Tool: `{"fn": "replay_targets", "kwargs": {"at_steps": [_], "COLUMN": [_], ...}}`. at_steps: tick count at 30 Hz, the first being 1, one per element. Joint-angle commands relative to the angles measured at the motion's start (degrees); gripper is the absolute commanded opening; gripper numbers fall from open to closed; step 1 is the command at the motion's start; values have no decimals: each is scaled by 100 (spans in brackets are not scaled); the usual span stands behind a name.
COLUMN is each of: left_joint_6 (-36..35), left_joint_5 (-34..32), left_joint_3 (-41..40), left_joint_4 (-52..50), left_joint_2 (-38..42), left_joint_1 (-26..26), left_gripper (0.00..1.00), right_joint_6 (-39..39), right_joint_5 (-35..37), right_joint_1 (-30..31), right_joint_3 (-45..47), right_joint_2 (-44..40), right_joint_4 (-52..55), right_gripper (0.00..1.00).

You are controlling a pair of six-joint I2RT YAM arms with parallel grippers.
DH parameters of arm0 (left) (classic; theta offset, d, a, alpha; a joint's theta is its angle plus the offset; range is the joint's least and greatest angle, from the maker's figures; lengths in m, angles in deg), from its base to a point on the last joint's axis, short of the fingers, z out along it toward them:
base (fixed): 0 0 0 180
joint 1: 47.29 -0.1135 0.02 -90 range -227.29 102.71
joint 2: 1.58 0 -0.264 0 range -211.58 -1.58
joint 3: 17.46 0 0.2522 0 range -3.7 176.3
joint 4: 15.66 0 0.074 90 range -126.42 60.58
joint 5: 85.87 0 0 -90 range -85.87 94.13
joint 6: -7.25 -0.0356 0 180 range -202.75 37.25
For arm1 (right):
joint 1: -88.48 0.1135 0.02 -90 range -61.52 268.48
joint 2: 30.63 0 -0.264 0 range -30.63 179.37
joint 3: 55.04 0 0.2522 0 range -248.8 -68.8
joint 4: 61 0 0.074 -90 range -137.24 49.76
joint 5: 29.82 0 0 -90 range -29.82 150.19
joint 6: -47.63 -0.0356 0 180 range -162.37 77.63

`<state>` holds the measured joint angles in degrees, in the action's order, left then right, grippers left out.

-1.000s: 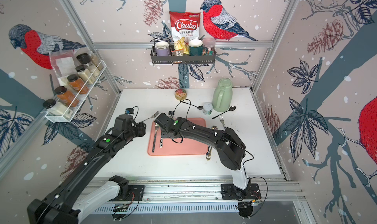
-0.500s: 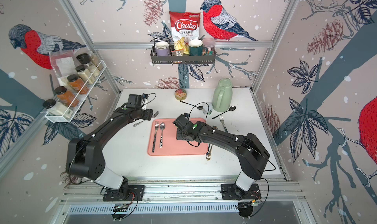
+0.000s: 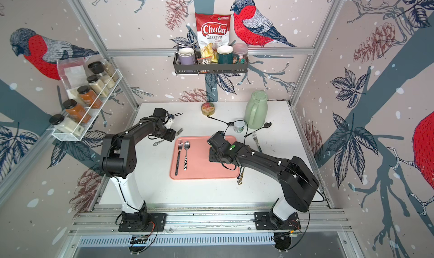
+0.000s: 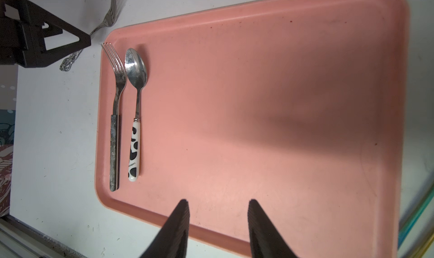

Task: Set the spoon and fork side by side
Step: Pick up the fork at the center of the board.

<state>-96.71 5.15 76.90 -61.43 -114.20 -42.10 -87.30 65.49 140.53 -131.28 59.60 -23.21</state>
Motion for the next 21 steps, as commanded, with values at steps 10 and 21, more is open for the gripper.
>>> {"fn": "replay_targets", "kwargs": {"at_steps": [10, 21], "left_joint_6": [-126, -90], "left_joint_5": [-125, -130], "left_joint_3": [458, 618], "left_joint_4": [-362, -464], "left_joint_2": [-496, -830], "left_joint_1": [-178, -188], "left_gripper": [52, 43], "right_joint_6": [46, 19], "right_joint_5": [-116, -167], "right_joint_1": [-37, -80], "right_joint_3": [158, 241], "right_joint_2": [-161, -196], "right_joint_4": [-162, -232], "right_gripper": [43, 43]}}
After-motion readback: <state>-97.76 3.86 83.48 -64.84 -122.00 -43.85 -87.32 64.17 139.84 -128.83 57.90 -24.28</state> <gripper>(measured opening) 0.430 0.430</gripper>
